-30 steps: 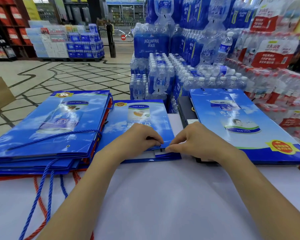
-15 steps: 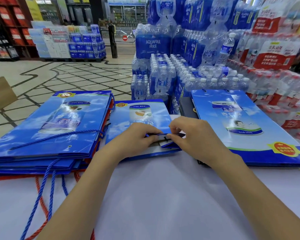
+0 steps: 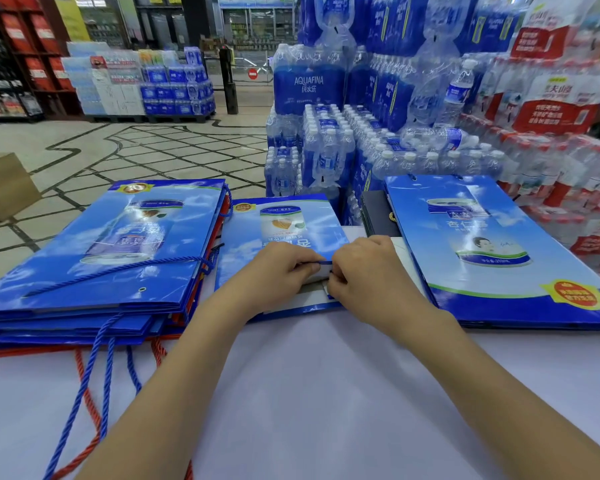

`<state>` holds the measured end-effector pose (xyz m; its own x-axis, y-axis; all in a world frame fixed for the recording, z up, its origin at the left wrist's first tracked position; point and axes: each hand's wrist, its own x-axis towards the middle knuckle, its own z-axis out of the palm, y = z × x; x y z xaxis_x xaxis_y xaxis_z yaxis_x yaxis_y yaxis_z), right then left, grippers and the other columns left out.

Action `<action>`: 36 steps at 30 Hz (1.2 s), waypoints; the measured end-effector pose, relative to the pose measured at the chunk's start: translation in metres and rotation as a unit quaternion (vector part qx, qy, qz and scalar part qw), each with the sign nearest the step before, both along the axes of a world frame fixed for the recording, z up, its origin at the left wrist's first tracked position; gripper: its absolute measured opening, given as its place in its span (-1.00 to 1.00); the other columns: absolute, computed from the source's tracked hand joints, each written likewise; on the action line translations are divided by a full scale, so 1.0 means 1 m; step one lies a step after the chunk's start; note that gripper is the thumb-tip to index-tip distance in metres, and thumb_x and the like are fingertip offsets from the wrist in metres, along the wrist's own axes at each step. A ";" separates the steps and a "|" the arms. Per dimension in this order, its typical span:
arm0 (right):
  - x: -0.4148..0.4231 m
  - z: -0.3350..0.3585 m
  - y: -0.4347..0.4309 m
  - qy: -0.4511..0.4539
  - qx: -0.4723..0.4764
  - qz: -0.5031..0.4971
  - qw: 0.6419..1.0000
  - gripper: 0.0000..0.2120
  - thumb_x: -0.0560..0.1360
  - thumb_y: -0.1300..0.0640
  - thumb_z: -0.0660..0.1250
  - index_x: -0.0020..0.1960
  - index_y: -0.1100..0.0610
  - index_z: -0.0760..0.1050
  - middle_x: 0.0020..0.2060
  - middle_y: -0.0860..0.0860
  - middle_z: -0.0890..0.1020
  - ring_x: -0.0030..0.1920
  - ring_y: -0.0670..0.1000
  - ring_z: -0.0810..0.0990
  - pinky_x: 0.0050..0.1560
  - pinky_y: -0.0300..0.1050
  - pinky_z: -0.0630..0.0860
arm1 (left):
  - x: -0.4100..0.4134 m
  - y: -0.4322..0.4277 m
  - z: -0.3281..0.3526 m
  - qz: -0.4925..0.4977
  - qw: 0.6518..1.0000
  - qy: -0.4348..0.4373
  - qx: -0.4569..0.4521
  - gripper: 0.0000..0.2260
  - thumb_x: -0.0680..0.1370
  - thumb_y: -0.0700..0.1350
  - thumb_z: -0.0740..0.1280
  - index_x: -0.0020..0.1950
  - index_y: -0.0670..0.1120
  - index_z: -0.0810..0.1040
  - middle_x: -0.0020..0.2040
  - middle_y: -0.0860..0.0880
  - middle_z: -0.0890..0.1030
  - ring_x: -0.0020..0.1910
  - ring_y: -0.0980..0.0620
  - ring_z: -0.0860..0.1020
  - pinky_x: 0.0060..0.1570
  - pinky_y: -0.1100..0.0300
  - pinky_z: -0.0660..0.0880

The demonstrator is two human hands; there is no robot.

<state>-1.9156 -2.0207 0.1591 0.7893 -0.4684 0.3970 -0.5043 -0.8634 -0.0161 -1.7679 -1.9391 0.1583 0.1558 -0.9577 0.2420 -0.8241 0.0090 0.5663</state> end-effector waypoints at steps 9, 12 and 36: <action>-0.005 0.008 -0.002 0.063 0.090 0.017 0.994 -0.86 0.47 0.10 0.27 -0.21 0.15 0.47 -0.28 0.05 0.59 -0.21 0.11 0.50 -0.19 -0.04 0.39 | 0.000 -0.006 -0.005 0.016 0.998 -0.039 0.041 -0.80 0.61 -0.14 0.24 0.00 -0.15 0.65 -0.15 -0.04 0.65 -0.10 -0.02 0.54 -0.06 0.12 0.44; -0.001 0.010 0.003 0.126 0.049 0.019 0.991 -0.75 0.50 0.11 0.22 -0.32 0.07 0.25 -0.38 -0.01 0.38 -0.24 0.14 0.40 -0.22 -0.06 0.26 | 0.000 -0.006 -0.006 0.014 0.999 -0.021 0.040 -0.82 0.61 -0.16 0.25 -0.03 -0.11 0.65 -0.28 0.15 0.58 -0.21 0.12 0.49 -0.18 0.27 0.38; -0.003 0.026 0.020 0.203 0.010 -0.065 0.977 -0.84 0.62 0.06 0.13 -0.11 0.08 0.26 -0.20 0.05 0.35 -0.19 0.12 0.31 -0.36 -0.10 0.15 | 0.001 -0.006 -0.008 -0.044 0.992 0.041 0.109 -0.79 0.65 -0.13 0.21 0.18 0.00 0.61 -0.09 0.26 0.53 0.01 0.16 0.48 0.08 0.31 0.36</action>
<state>-1.9191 -2.0011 0.1847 0.8136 -0.5790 0.0529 -0.5773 -0.7937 0.1919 -1.7666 -1.9449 0.1507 0.0795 -0.9967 0.0172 -0.7770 -0.0511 0.6275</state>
